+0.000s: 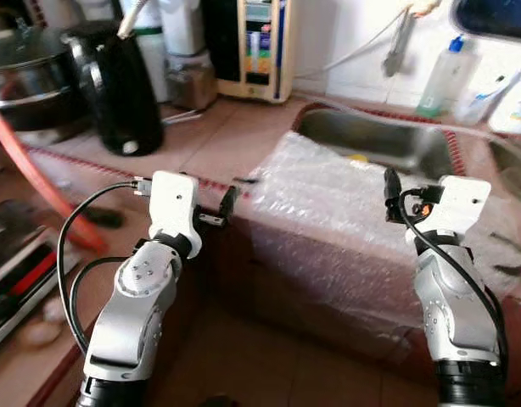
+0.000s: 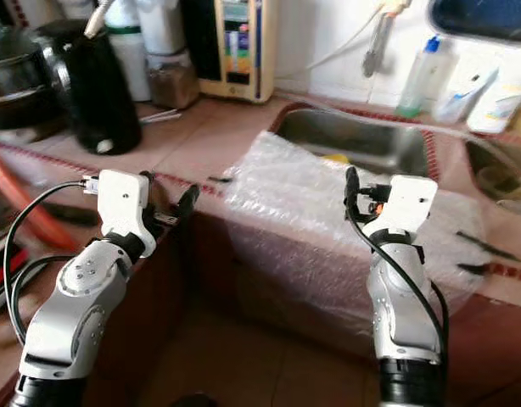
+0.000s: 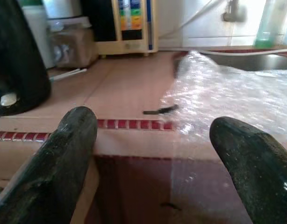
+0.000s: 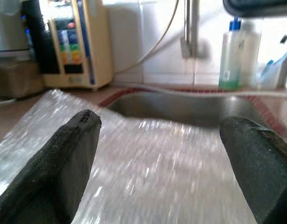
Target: Kitchen organization
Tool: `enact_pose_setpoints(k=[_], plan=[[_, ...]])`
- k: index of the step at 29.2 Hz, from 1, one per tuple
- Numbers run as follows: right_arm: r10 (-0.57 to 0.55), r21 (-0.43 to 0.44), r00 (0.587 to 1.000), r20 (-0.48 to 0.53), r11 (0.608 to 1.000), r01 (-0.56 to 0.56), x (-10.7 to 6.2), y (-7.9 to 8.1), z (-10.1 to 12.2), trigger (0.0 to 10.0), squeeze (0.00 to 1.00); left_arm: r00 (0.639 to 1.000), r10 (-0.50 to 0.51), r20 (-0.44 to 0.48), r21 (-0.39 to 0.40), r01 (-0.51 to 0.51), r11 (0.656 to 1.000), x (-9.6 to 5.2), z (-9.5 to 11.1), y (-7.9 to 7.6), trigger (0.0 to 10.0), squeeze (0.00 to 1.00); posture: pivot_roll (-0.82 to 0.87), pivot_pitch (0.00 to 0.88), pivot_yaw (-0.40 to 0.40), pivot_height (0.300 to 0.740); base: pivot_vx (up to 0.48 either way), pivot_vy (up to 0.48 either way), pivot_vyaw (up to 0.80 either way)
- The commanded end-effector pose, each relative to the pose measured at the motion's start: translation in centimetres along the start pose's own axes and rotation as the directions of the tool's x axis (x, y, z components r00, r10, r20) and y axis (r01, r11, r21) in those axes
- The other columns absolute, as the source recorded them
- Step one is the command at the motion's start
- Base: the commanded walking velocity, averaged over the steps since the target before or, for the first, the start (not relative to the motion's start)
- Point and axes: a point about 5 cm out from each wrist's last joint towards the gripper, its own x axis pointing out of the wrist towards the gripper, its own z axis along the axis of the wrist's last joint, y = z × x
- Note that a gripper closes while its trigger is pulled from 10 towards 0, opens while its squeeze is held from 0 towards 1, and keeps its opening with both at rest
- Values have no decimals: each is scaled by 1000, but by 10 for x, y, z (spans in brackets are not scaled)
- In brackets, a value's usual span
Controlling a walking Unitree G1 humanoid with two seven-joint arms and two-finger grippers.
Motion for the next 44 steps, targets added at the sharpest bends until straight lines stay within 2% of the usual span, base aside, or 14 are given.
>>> enact_pose_setpoints(k=[1,12,15,22,37,44], plan=[[-4,0,1000,30,1000,4,1,-3,8,10000,0,1000,-2,17,14,1,1000,1,6,0,10000,0,65,0,22,740,-247,0,0],[32,-39,998,59,999,-30,1,3,16,10000,0,999,9,33,5,-9,1000,2,7,0,10000,0,57,0,8,740,-94,0,0],[45,-42,997,60,998,-43,2,5,17,10000,0,998,16,63,-14,-15,1000,2,9,2,10000,0,53,0,0,740,0,0,0],[52,-49,997,53,998,-50,3,6,18,10000,0,998,20,61,-56,-17,998,2,7,3,10000,0,47,0,-7,740,0,0,0],[58,-57,998,36,997,-56,0,6,15,10000,0,998,-40,56,-88,45,995,3,4,-3,10000,0,32,0,3,740,0,0,-737],[54,-60,998,32,997,-52,-1,5,14,10000,0,997,-62,50,-97,67,993,2,1,-5,10000,0,29,0,6,740,0,-343,-288]])
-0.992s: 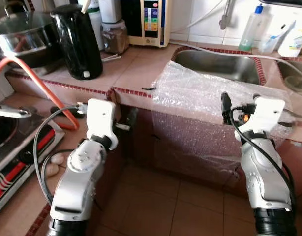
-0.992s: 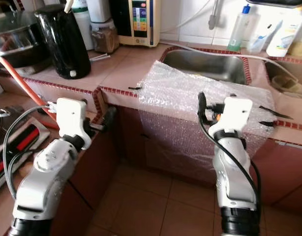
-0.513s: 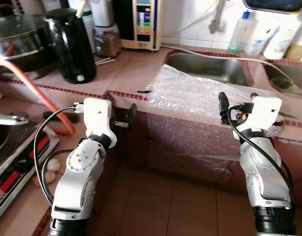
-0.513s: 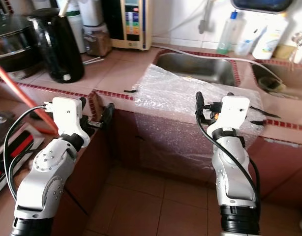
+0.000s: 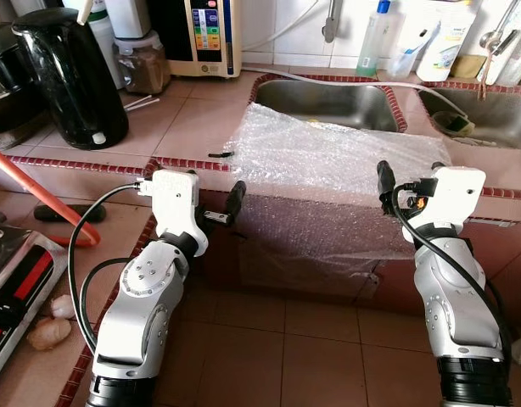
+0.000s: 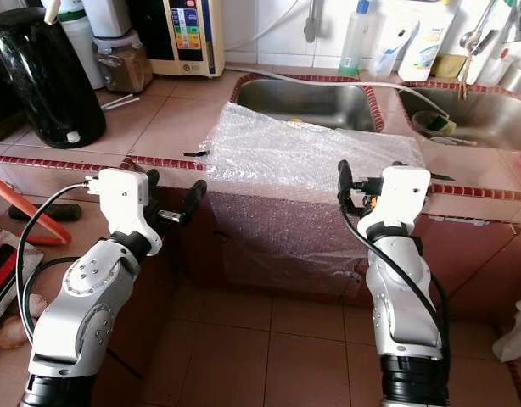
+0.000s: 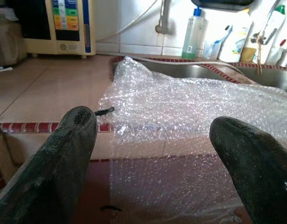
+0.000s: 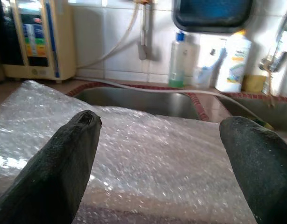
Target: Kitchen organization
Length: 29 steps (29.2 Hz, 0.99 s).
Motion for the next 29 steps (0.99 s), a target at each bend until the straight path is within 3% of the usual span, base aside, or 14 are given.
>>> enact_pose_setpoints(k=[1,15,29], plan=[[1,-11,1000,14,1000,-1,0,-2,5,10000,0,1000,-18,-11,-4,18,1000,0,-2,-2,10000,0,27,0,6,740,0,-375,0],[3,-15,1000,-7,1000,-3,-2,-2,1,10000,0,999,-30,-32,-15,29,999,-2,-8,-3,10000,0,21,0,9,740,0,-408,0],[4,-18,1000,-12,1000,-4,-1,-3,1,10000,0,998,-35,-53,-15,34,999,-2,-13,-4,10000,0,16,0,8,740,0,-380,-483]])
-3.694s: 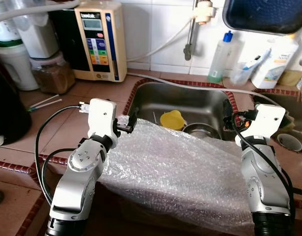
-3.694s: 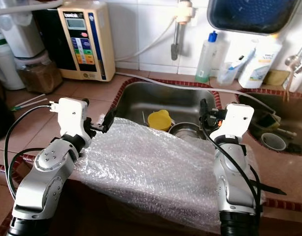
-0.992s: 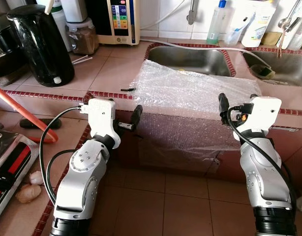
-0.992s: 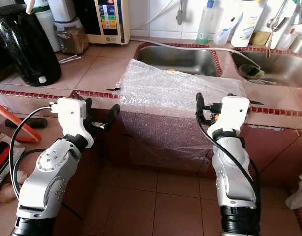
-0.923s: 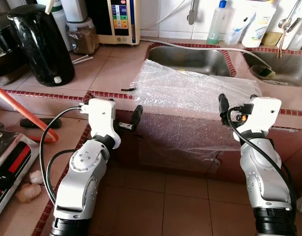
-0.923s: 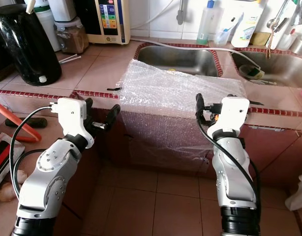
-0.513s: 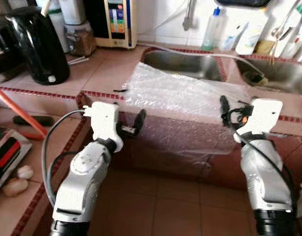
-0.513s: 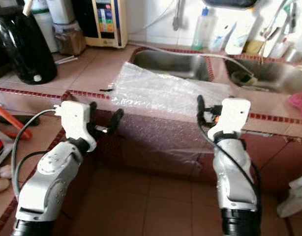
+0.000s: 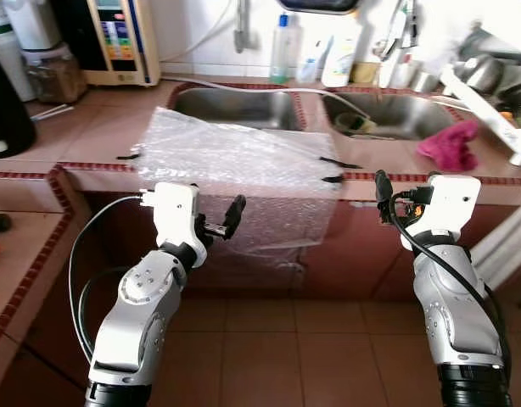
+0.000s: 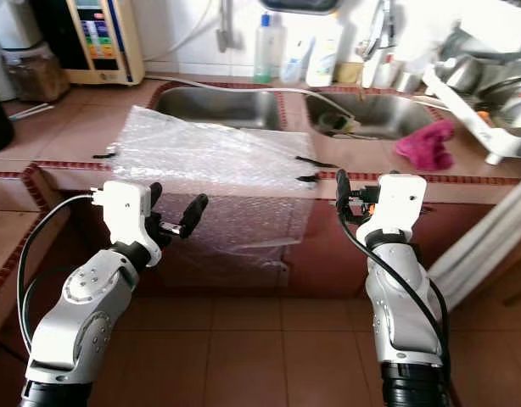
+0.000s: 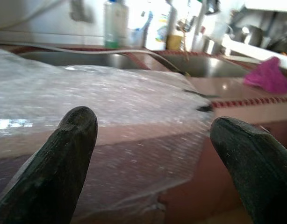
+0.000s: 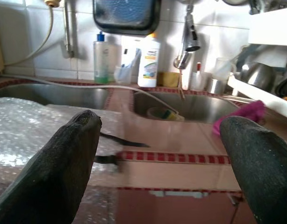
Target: Kitchen organization
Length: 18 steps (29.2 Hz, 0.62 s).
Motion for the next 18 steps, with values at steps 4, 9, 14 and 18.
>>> enact_pose_setpoints(k=[4,9,14,18], plan=[[-14,-12,1000,-1,1000,14,-1,-6,2,10000,0,999,-31,-7,3,31,1000,3,0,-6,10000,0,10,0,12,740,0,-352,-675],[-17,-13,1000,0,1000,17,-1,-7,2,10000,0,999,-35,-14,2,35,999,4,-2,-6,10000,0,9,0,11,740,0,-341,-729],[-18,-11,1000,5,1000,18,-1,-7,2,10000,0,999,-32,-18,4,32,999,3,-3,-6,10000,0,11,0,9,740,0,-328,-644],[-18,-11,1000,4,1000,18,-2,-8,2,10000,0,999,-24,-24,4,24,1000,3,-4,-4,10000,0,10,0,10,740,0,-232,-105]])
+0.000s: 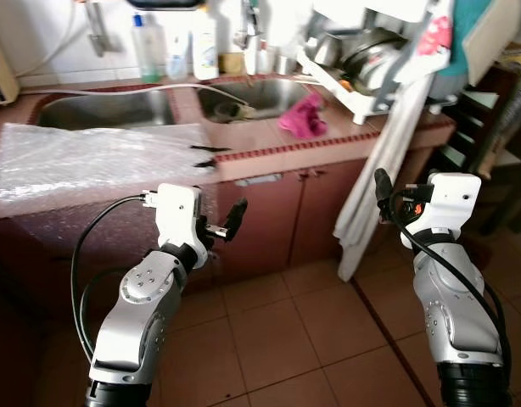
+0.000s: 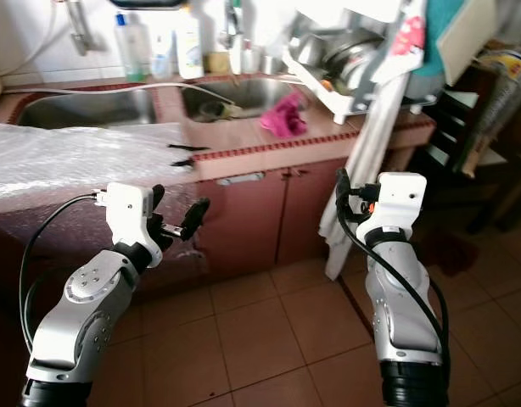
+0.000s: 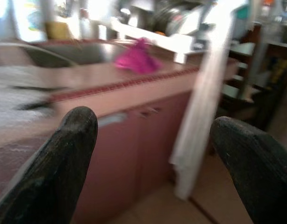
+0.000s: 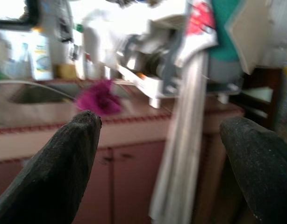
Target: Kitchen organization
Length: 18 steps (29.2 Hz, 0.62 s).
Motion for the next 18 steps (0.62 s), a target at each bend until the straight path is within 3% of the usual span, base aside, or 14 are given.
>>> enact_pose_setpoints(k=[1,11,18], plan=[[0,-2,1000,28,1000,0,2,-2,7,10000,0,1000,2,-3,8,-1,1000,1,1,-1,10000,0,10,0,10,740,0,0,0],[3,-5,1000,14,1000,-3,-1,-1,2,10000,0,998,36,41,11,-37,999,4,14,5,10000,0,20,0,2,740,0,0,0],[6,0,1000,11,1000,-6,0,1,1,10000,0,998,59,-1,-17,-59,998,1,-1,9,10000,0,18,0,2,740,0,0,0]])
